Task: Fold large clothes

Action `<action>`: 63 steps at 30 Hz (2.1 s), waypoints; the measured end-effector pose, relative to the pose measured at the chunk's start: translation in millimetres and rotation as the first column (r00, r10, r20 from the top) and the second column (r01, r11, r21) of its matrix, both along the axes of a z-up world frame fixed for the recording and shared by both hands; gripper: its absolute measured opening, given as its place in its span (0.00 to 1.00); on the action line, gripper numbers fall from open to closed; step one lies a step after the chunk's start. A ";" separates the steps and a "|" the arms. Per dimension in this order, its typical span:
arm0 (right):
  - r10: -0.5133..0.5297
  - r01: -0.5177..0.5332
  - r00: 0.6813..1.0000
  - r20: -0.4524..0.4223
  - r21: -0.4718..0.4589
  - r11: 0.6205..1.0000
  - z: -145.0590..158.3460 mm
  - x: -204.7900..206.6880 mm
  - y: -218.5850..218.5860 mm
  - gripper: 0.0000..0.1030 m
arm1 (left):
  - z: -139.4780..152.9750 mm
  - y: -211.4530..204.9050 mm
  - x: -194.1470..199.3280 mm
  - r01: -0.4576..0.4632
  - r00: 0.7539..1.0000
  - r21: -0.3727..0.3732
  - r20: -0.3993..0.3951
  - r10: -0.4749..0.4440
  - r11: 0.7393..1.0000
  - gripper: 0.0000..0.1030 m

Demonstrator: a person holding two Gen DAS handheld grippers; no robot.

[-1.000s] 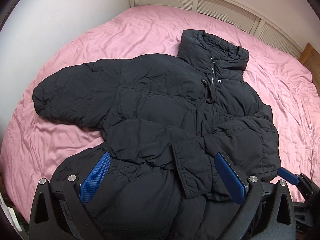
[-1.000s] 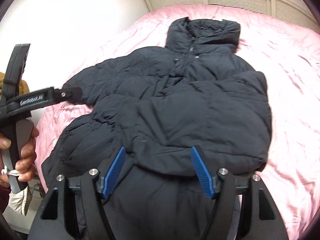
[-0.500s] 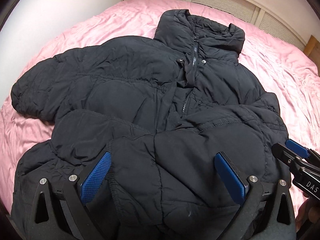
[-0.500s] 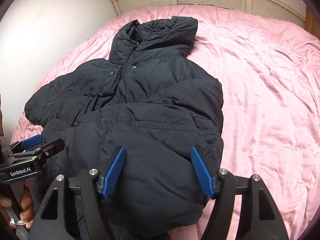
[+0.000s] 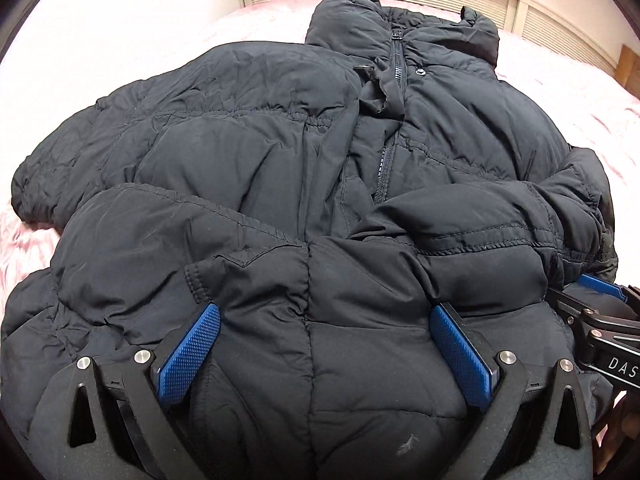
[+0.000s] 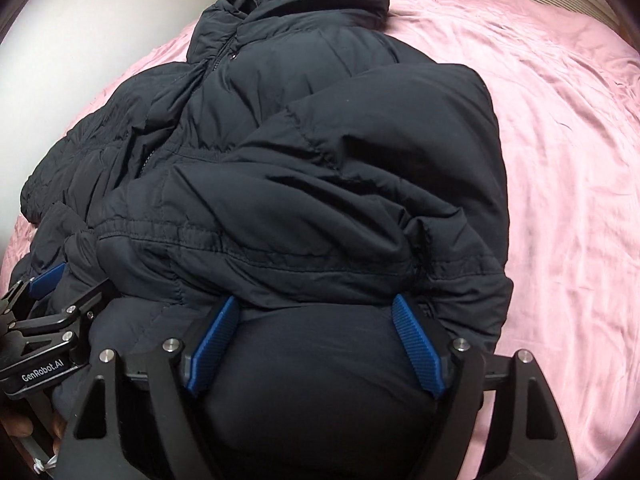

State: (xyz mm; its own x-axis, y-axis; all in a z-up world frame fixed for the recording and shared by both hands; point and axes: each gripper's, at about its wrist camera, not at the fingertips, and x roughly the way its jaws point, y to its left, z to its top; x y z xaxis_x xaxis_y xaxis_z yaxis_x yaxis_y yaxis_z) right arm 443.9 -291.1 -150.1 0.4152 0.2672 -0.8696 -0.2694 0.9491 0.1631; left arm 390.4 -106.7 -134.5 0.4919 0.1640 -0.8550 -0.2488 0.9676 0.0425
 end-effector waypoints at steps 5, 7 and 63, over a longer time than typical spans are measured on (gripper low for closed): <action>-0.001 -0.001 0.998 -0.057 -0.039 0.999 12.9 8.1 3.1 0.78 | 15.9 4.5 5.7 0.031 0.998 -0.015 -0.055 -0.031 0.999 0.99; -0.014 0.012 0.998 -0.054 -0.039 0.999 29.5 5.4 3.4 0.78 | 30.0 3.9 0.6 0.042 0.998 -0.002 -0.041 -0.042 0.999 0.99; -0.390 0.391 0.920 0.025 -0.030 0.920 229.2 -157.6 8.7 0.85 | 196.5 164.3 -108.7 0.149 0.987 -0.079 0.068 -0.143 0.986 0.99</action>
State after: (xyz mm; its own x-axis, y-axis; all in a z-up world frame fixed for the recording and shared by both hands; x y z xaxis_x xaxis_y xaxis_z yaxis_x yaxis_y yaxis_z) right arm 286.3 -282.4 79.1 0.4965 0.0509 -0.8666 0.1211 0.9845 0.1272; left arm 281.7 57.6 62.0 0.5578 0.0155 -0.8298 -0.1042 0.9932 -0.0515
